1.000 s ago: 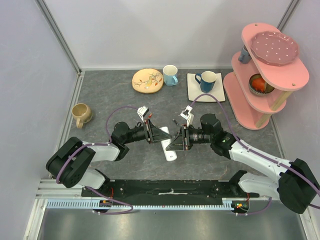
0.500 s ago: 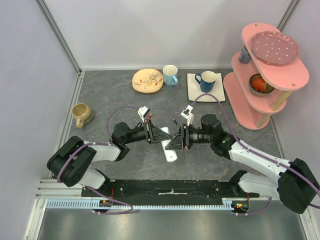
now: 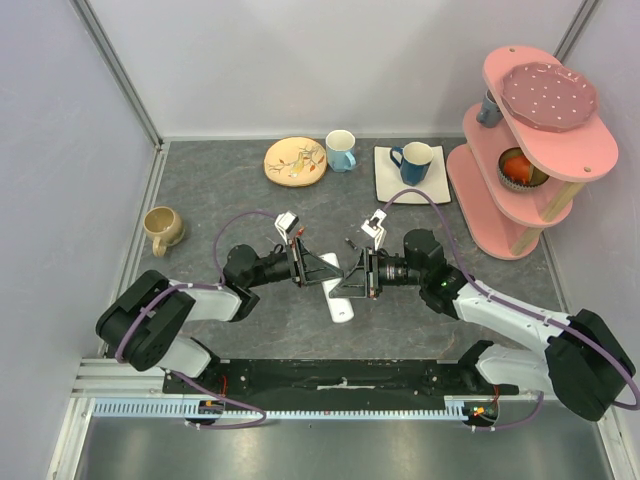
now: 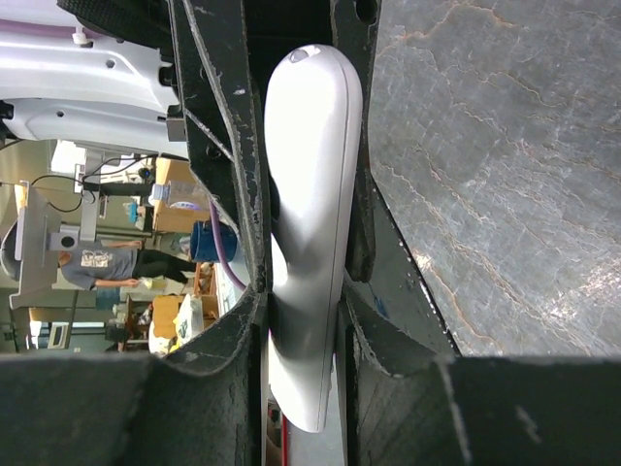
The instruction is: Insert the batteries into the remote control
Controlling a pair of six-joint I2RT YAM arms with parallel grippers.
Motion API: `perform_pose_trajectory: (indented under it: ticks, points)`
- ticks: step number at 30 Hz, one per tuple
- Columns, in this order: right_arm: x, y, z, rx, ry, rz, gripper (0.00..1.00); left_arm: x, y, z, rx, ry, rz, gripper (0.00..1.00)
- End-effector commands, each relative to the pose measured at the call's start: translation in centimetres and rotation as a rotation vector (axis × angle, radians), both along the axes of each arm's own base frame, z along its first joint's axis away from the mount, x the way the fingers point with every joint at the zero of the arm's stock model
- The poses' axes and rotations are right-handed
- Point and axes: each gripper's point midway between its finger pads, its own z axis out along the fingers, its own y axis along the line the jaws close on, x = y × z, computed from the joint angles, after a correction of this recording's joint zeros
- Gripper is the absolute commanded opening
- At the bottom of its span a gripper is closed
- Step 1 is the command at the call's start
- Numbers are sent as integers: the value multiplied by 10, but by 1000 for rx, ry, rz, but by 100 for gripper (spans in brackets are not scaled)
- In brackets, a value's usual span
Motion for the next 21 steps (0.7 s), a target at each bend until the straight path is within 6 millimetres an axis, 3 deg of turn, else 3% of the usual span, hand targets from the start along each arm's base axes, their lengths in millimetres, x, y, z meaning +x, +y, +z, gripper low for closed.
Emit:
perform_pose_trajectory:
  ticks: [1, 4, 7, 15, 19, 21]
  points:
    - [6, 3, 7, 18, -84, 0, 0, -8, -2, 20, -70, -38, -39, 11]
    - [3, -2, 7, -20, -120, 14, 0, -5, -5, 21, -76, -42, -39, 28]
    - [2, -5, 6, -54, -145, 24, 0, -2, -7, 28, -100, -69, -40, 36]
    - [-3, -11, 11, -78, -187, 41, 0, 5, -12, 36, -133, -78, -45, 46]
    - [-4, -16, 13, -102, -226, 43, 0, 12, -10, 39, -126, -87, -26, 81]
    - [-4, -18, 14, -124, -231, 42, 0, 20, -4, 43, -121, -105, 7, 83]
